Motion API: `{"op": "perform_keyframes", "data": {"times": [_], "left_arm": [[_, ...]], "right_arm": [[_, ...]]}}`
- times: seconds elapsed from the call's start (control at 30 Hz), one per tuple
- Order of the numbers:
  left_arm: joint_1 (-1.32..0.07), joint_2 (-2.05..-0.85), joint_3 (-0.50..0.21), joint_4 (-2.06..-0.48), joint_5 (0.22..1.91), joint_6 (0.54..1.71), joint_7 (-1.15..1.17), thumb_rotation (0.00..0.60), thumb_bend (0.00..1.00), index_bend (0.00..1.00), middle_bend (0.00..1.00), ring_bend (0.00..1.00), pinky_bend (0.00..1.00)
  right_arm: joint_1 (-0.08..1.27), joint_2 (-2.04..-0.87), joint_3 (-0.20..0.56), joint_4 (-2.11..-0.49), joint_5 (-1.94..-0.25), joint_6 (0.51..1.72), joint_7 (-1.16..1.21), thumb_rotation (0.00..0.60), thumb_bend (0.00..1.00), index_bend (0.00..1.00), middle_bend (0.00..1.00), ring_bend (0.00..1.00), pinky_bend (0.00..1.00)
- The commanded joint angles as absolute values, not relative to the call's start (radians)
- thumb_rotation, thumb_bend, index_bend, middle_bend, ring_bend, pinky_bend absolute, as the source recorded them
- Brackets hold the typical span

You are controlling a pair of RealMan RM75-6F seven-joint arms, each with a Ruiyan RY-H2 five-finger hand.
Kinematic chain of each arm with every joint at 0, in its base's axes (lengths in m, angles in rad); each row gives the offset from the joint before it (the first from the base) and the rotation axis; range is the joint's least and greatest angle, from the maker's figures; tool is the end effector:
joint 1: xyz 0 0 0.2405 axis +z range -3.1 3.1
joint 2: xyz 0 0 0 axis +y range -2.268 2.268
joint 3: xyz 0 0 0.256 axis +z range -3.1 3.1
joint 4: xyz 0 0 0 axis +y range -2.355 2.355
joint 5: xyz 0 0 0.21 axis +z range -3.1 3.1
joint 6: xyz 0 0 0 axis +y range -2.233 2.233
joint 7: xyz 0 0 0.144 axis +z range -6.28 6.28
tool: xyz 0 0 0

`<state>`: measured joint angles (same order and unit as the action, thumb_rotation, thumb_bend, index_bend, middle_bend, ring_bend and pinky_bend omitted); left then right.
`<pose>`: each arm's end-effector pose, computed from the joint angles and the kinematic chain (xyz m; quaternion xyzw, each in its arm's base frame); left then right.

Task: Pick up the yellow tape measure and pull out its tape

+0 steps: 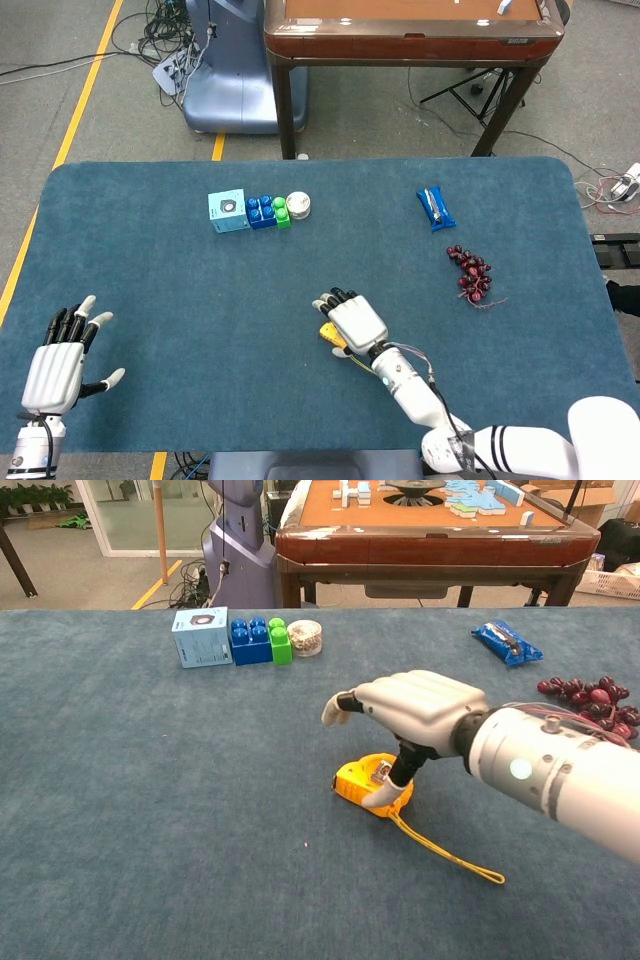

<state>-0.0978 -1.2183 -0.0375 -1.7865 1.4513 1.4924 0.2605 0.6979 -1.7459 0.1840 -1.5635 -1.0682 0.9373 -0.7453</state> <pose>-0.2694 0.1778 0.1172 -0.5920 -0.4035 -0.3825 0.5835 -0.1018 -0.2863 -0.0813 0.8058 -0.3262 0.3243 0.3730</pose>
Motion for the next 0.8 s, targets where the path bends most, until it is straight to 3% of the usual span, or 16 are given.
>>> {"op": "perform_keyframes", "data": {"times": [0.03,0.23,0.8], "left_arm": [[-0.097,-1.216,-0.037,-1.784,1.450,1.490,0.255,0.600,0.10,0.21,0.04,0.00,0.00],[-0.094,-1.213,-0.038,-1.779,1.448,1.490,0.244,0.600,0.10,0.21,0.03,0.00,0.00],[-0.095,-1.225,-0.036,-1.790,1.460,1.491,0.259,0.600,0.10,0.21,0.03,0.00,0.00]], "right_arm": [[0.722,-1.774,0.184,-1.536,-1.045,0.938,-0.764,0.600,0.00,0.22,0.22,0.15,0.28],[0.737,-1.778,0.170,-1.512,-1.012,0.951,-0.780,0.600,0.00,0.22,0.22,0.15,0.28],[0.722,-1.654,0.132,-1.523,-0.957,0.967,-0.743,0.600,0.00,0.22,0.22,0.15,0.28]]}}
